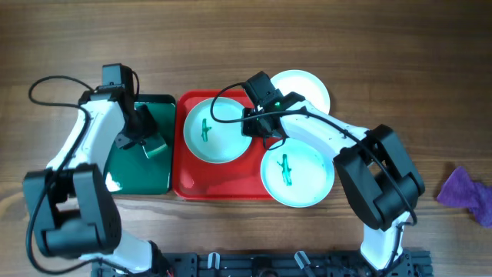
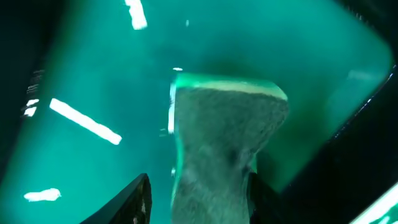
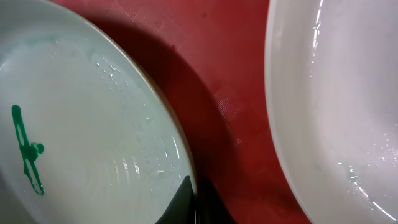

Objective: Clean dirty plates on tray and stack at the side
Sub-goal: 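Grasp the sponge with left gripper and scrub the plate held by right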

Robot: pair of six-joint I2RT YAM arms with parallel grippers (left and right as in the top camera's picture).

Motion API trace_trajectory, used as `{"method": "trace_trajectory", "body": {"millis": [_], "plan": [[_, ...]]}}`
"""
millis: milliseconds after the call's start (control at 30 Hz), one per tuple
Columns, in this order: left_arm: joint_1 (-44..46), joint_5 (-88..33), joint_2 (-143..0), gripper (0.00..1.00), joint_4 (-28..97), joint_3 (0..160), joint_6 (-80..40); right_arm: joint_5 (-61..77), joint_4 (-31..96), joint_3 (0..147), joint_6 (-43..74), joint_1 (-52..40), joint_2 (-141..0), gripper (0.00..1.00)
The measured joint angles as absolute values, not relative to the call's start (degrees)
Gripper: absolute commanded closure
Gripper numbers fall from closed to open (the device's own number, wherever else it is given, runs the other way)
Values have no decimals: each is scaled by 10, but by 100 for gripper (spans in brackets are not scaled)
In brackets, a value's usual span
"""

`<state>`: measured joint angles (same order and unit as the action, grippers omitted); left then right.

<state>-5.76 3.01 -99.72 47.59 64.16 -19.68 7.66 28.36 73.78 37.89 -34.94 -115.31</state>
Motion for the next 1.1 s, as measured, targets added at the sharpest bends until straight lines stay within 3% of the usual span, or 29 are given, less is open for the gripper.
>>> {"method": "trace_trajectory", "body": {"millis": [133, 267, 433, 567, 767, 1100], "plan": [[-57, 9, -1037, 69, 448, 642, -157, 77, 282, 738, 379, -349, -1153, 96], [-58, 1, -1047, 96, 439, 642, -140, 77, 282, 738, 379, -349, -1153, 96], [-57, -1, -1048, 96, 440, 642, -138, 77, 282, 738, 379, -349, -1153, 96], [-57, -1, -1038, 96, 529, 682, -138, 84, 282, 738, 373, -349, -1153, 96], [-55, -45, -913, 96, 565, 743, -125, 138, 313, 739, 353, -320, -1153, 96], [96, -85, -968, 96, 479, 729, -132, 150, 317, 739, 346, -310, -1153, 96]]}}
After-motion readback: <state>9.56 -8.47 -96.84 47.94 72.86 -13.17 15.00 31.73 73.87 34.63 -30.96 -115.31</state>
